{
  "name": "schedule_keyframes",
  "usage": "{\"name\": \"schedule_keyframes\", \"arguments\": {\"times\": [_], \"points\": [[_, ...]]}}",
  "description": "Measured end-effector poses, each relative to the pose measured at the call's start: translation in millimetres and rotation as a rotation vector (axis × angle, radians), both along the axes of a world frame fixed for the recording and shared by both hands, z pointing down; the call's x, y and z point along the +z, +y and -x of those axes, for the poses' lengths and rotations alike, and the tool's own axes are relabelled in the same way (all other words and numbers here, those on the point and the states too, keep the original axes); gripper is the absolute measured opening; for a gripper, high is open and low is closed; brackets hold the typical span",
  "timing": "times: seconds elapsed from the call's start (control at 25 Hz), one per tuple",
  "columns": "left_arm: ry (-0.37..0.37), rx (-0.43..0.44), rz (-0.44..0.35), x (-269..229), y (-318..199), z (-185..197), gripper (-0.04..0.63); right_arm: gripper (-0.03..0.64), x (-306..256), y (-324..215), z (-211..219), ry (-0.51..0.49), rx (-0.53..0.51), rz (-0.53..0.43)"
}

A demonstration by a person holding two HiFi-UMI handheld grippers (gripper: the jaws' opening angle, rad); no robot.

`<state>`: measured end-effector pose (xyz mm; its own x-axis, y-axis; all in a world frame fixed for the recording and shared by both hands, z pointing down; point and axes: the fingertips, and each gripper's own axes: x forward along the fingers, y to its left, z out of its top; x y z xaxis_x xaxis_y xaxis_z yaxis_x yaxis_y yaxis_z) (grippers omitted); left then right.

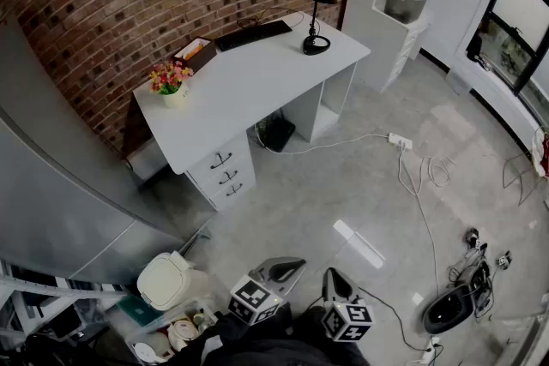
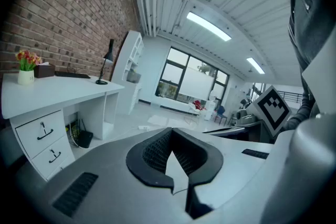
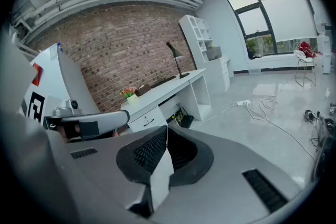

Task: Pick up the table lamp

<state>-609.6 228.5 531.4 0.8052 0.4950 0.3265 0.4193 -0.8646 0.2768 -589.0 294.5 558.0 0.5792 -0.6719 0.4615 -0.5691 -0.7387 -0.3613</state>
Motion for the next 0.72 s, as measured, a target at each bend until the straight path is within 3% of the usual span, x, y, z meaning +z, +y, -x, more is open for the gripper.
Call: {"name": "schedule_keyframes", "arguments": {"times": [0.36,0.72], "points": [[0.018,0.028,0.014,-1.4,-4.5,6.1,0.008,0.012,-7.2,-24.7,-7.0,0.051,-0.004,-0.02],[-0.015,0.041,0.04,8.6,-4.8,-15.5,0.008,0.014,-1.5,-13.0,-22.1,-0.021,0.073,-0.065]]}}
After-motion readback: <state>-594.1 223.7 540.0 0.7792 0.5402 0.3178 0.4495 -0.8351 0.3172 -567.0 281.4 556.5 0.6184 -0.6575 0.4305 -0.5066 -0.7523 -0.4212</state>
